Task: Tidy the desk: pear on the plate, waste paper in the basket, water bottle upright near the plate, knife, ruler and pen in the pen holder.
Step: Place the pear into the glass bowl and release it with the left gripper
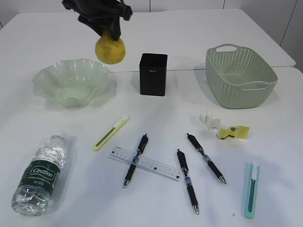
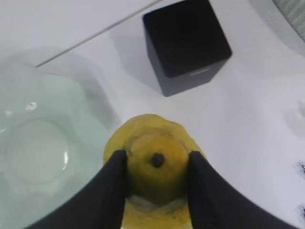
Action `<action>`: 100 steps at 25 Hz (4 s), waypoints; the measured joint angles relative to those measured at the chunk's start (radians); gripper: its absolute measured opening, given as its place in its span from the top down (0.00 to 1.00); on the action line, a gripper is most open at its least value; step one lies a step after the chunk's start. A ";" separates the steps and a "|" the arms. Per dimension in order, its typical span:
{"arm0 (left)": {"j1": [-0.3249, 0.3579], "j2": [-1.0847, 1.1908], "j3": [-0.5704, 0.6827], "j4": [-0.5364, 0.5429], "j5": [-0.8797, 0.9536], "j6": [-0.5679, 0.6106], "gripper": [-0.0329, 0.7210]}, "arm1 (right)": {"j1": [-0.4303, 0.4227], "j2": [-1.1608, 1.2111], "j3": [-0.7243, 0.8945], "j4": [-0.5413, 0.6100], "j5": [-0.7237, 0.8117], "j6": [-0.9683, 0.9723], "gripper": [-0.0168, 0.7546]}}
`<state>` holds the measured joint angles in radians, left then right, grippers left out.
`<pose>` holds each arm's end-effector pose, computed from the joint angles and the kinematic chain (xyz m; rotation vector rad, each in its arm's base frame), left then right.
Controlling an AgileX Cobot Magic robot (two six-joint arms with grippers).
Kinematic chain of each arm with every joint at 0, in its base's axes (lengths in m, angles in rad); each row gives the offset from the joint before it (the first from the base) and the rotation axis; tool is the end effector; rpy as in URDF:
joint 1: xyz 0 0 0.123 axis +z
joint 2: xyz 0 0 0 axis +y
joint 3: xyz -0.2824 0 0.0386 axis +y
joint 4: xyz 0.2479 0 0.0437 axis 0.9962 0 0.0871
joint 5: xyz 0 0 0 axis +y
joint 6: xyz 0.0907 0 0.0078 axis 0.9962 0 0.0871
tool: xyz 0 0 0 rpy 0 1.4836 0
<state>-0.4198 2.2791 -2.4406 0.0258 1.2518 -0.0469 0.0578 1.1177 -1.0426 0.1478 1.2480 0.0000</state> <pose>0.4570 -0.2016 0.3186 0.4794 2.5348 -0.1403 0.1903 0.0238 0.3337 -0.0484 2.8029 0.2215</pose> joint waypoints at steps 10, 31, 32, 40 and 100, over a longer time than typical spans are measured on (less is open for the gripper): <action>0.143 -0.010 0.000 0.007 0.005 0.000 0.61 | 0.000 0.000 0.000 -0.006 0.000 0.000 0.26; 0.254 0.111 0.000 -0.004 -0.125 0.000 0.61 | 0.000 0.000 0.000 -0.006 0.000 0.000 0.26; 0.261 0.118 0.000 -0.006 -0.124 0.000 0.61 | 0.000 0.000 0.000 -0.006 0.000 0.000 0.26; 0.316 0.166 0.000 -0.057 -0.121 0.000 0.61 | 0.000 0.000 0.000 -0.006 0.000 0.007 0.26; 0.323 0.278 0.002 -0.109 -0.165 0.000 0.60 | 0.000 0.000 0.000 -0.013 0.000 0.013 0.26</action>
<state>-0.0971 2.5576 -2.4385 -0.0828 1.0863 -0.0473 0.0578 1.1177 -1.0426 0.1345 1.2480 0.0132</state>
